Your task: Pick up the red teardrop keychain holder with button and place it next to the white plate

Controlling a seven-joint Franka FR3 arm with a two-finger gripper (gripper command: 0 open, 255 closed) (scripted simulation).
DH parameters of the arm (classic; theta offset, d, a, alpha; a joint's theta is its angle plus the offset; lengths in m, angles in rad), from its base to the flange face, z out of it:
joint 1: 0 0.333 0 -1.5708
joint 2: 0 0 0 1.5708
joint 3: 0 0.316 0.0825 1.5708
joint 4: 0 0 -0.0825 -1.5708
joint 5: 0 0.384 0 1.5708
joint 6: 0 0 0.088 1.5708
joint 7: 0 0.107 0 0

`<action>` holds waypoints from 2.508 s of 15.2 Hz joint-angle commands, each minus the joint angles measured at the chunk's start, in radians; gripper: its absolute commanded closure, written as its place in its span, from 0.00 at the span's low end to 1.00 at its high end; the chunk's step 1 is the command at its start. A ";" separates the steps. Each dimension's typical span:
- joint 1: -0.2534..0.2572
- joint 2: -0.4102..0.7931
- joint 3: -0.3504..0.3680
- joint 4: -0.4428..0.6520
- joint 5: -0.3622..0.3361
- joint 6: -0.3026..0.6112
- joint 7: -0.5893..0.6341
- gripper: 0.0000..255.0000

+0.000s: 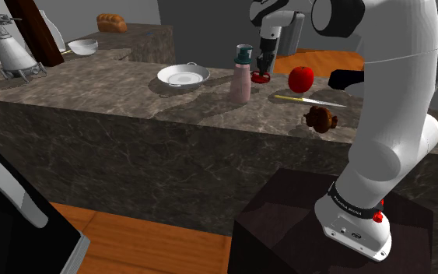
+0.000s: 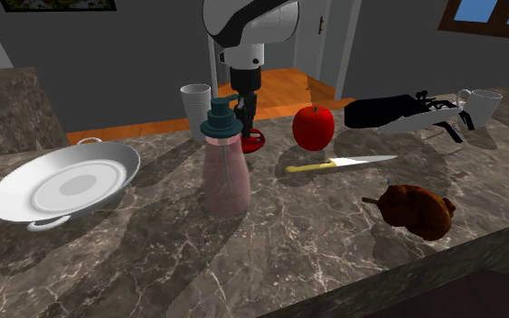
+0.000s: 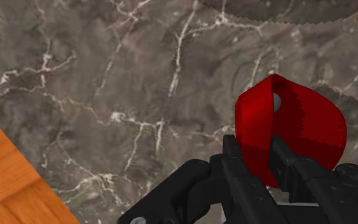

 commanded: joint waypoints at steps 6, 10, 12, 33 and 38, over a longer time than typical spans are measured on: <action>-0.002 -0.019 -0.005 0.065 -0.010 -0.082 0.011 1.00; -0.005 -0.024 -0.007 0.112 -0.014 -0.133 0.016 1.00; -0.008 -0.026 -0.008 0.137 -0.015 -0.159 0.019 1.00; -0.075 0.054 -0.006 0.551 0.011 -0.491 0.040 1.00; -0.029 -0.150 -0.038 0.255 -0.058 -0.395 0.000 1.00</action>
